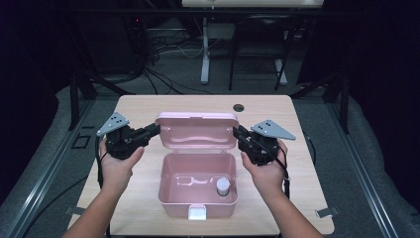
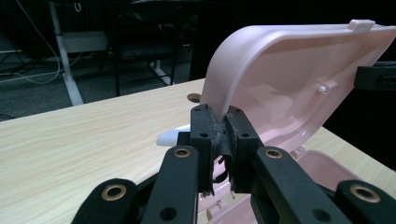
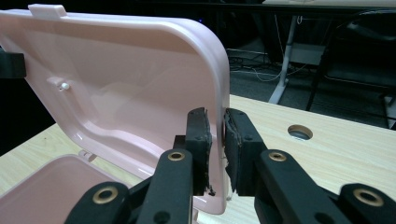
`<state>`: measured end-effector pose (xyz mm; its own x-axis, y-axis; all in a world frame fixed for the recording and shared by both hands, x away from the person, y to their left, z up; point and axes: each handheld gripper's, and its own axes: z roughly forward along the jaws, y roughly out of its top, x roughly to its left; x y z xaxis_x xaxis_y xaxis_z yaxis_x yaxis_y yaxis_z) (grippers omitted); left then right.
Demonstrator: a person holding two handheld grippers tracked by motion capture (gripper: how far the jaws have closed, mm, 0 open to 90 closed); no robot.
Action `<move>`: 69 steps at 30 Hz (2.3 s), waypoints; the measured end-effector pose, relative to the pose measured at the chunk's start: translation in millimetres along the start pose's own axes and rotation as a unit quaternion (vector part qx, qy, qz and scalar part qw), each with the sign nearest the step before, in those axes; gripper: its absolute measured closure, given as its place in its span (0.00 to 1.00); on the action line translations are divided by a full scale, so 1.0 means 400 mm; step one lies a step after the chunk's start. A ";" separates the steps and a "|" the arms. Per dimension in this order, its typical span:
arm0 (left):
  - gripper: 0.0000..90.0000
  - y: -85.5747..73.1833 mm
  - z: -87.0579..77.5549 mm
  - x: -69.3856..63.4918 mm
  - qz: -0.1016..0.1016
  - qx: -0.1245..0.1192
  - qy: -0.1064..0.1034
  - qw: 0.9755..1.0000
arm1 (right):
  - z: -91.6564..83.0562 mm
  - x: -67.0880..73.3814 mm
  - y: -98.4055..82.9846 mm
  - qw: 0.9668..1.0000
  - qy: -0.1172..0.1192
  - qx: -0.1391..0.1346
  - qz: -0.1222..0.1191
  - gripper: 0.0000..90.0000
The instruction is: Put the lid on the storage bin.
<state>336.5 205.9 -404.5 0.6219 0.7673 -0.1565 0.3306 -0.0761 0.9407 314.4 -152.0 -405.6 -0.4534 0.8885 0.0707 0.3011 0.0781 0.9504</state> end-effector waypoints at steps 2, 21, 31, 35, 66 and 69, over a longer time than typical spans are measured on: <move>0.92 -0.001 -0.003 -0.002 0.000 0.000 -0.002 1.000 | -0.002 0.000 0.000 1.000 0.002 0.000 0.000 0.89; 0.90 -0.010 -0.031 -0.021 0.011 0.005 -0.008 1.000 | -0.030 0.009 -0.011 1.000 0.012 0.003 -0.005 0.88; 0.88 -0.018 -0.047 -0.034 0.016 0.007 -0.013 1.000 | -0.044 0.015 -0.019 1.000 0.020 0.006 -0.003 0.86; 0.87 -0.022 -0.054 -0.039 0.019 0.008 -0.015 1.000 | -0.052 0.015 -0.023 1.000 0.026 0.004 0.000 0.85; 0.77 -0.032 -0.092 -0.080 0.024 0.012 -0.021 0.999 | -0.086 0.022 -0.056 0.998 0.055 0.020 -0.003 0.77; 0.77 -0.035 -0.094 -0.082 0.023 0.012 -0.023 0.999 | -0.092 0.024 -0.058 0.998 0.059 0.025 -0.003 0.75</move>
<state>284.9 205.6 -401.3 0.6684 0.7329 -0.1269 0.3178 -0.1272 0.9396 272.1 -162.0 -415.6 -0.5509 0.8282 0.1029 0.3386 0.1091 0.9346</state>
